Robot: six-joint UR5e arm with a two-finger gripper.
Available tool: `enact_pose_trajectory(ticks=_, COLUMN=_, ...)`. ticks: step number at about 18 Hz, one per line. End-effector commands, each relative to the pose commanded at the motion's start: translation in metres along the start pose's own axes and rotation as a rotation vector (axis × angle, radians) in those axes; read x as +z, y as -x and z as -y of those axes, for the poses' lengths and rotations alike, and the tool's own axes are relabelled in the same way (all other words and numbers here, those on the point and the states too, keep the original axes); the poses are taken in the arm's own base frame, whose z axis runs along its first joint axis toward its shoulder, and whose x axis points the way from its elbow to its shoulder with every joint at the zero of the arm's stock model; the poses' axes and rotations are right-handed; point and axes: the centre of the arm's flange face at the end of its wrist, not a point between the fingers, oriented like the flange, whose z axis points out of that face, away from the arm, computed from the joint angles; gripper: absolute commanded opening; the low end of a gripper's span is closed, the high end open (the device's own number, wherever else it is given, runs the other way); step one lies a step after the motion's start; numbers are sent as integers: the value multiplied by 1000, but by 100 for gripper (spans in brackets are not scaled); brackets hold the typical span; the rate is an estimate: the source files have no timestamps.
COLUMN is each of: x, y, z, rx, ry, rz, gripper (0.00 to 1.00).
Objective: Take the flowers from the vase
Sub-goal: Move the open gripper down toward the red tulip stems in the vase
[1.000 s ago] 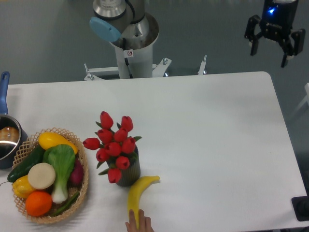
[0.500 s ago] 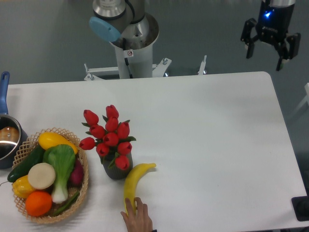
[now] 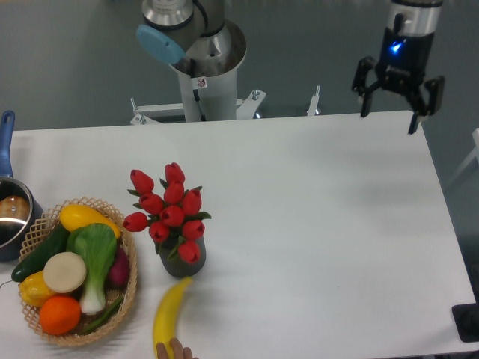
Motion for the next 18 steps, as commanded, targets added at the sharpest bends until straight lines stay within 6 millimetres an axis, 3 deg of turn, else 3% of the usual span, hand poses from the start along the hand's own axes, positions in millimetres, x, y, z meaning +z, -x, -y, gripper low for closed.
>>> enact_pose_trajectory(ticks=2, x=9, y=-4, z=12, rx=-15, ry=-161, rz=-10, gripper=100)
enact_pose_trajectory(ticks=5, x=26, y=-12, z=15, rx=-45, ry=-310, rz=-39, gripper=100)
enact_pose_trajectory(ticks=7, x=37, y=-20, z=20, rx=-43, ry=-318, rz=-63, gripper=100)
enact_pose_trajectory(ticks=9, x=60, y=-31, z=28, rx=-37, ry=-330, rz=-114, gripper=100)
enact_pose_trajectory(ticks=18, x=125, y=-71, z=89, rx=7, ry=-479, rz=-277, gripper=100)
